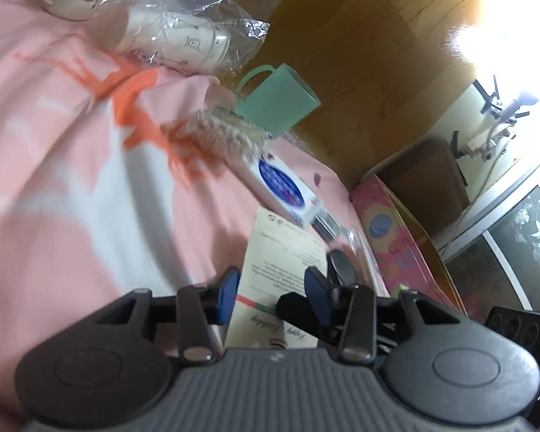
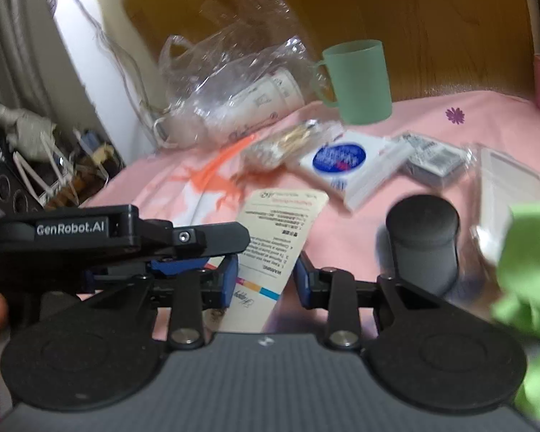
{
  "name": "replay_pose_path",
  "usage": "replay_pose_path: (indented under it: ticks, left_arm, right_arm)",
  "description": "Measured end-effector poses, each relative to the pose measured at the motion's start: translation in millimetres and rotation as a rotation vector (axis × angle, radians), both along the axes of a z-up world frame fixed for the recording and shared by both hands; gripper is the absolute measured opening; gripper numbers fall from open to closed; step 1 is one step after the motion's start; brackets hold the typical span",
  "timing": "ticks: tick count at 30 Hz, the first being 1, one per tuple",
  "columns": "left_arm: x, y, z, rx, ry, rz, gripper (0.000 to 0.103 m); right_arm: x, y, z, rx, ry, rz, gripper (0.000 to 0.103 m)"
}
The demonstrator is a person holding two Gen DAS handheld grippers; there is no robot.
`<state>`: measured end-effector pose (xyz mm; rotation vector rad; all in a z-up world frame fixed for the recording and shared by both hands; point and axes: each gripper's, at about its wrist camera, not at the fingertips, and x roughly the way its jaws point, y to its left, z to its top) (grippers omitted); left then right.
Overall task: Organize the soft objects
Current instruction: 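Carry the tag card into the tin and release it with the right gripper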
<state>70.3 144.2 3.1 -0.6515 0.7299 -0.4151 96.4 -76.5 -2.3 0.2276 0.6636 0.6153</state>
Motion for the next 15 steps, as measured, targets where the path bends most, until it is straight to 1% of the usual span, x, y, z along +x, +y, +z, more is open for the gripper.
replay_pose_path:
  ticks: [2,4,7,10,12,15]
  left_arm:
    - [-19.5,-11.7,2.5,0.026,-0.020,-0.005,0.040]
    - [-35.9,-29.2,4.7,0.061,-0.024,-0.034,0.040]
    - [-54.4,-63.5,9.3,0.114,-0.034,-0.099,0.042]
    - [-65.8,-102.5,12.1,0.153,-0.043,-0.190,0.044]
    - [-69.3,-131.7,13.5,0.172,-0.050,-0.255,0.046]
    - [-70.3,-179.3,16.0,0.219,-0.071,-0.345,0.050]
  right_arm:
    - [-18.8,-7.9,-1.4,0.008,0.011,0.000,0.037]
    - [-39.6,-20.2,-1.6,0.022,0.010,0.011,0.037]
    - [-67.8,-43.2,-1.1,0.013,0.024,0.006,0.037]
    - [-98.6,-68.1,0.1,-0.014,-0.011,-0.011,0.037]
    - [-118.3,-86.1,-1.1,-0.024,-0.036,-0.054,0.037]
    - [-139.8,-121.8,-6.1,0.001,-0.041,-0.141,0.037]
